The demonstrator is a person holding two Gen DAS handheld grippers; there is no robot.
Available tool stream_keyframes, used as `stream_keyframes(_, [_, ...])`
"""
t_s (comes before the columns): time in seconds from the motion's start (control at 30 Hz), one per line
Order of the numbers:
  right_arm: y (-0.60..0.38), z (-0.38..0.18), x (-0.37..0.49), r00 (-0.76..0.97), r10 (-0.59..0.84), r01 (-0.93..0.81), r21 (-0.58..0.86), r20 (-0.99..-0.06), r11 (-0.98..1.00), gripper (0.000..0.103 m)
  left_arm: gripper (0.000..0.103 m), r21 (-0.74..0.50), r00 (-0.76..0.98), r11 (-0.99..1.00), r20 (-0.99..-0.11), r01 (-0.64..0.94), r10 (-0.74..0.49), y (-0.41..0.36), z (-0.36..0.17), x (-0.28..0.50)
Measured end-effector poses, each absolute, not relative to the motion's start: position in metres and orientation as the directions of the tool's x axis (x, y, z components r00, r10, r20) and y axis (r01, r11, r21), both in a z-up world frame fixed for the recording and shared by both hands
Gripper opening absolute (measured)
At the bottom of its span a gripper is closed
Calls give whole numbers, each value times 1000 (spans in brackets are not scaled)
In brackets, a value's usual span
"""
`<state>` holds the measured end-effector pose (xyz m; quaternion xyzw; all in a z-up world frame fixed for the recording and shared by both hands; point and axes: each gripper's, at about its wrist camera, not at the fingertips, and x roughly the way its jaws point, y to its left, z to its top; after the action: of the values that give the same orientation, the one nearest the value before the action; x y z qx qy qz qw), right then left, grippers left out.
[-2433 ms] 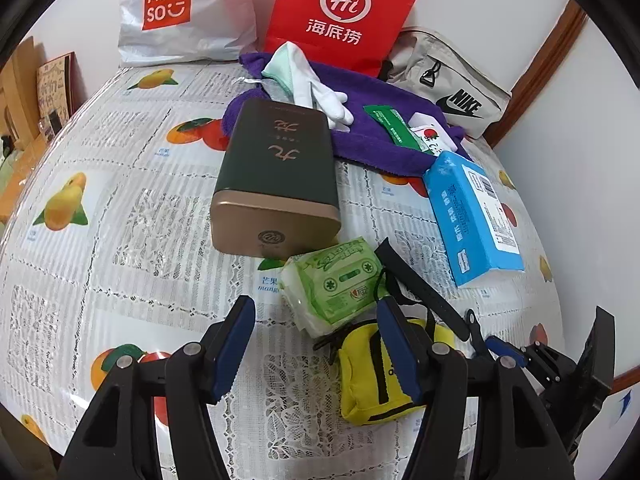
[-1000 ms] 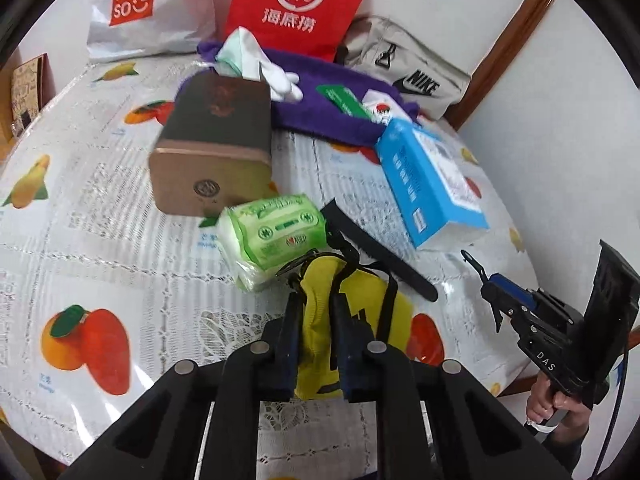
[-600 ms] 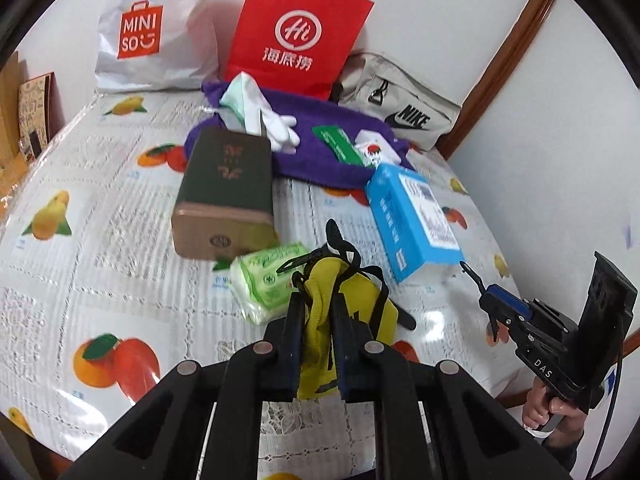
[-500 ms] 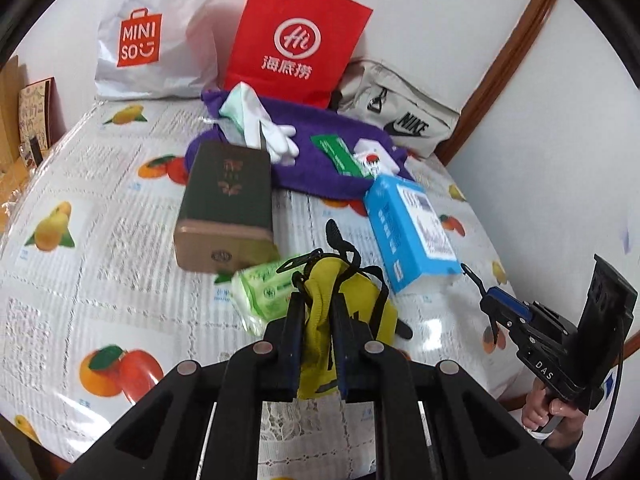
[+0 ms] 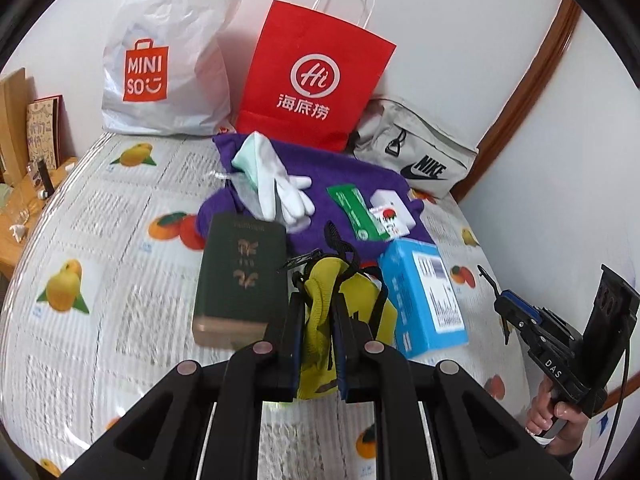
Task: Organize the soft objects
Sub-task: 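Carry the pouch with the left gripper while the right carries the strap onto the purple towel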
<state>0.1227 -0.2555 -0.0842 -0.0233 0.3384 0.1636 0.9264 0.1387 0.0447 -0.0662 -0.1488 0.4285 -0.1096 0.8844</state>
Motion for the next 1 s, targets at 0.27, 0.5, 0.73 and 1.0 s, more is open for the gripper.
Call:
stream_keyframes(0.27, [-255,-79,165,711,311,-324,99,-631,941,21,13,-345,624,937,-720,57,-303,45,-58,171])
stream_keyframes(0.5, [-253,-72,201,717,306,-326,87,-626,941,21,13,-351,624,935,-721,47,-302,43,-59,205])
stream_keyframes(0.73, [-254,-73,242,721,303,-325,81,-624,942,21,13,-360,613,932,-727,46,-311,39,-63,244])
stream_keyframes(1.0, [-257,-88,289,707,299,-319,87,-641,944,21,13,-357,590,933,-744,44,-313,28,-75,290])
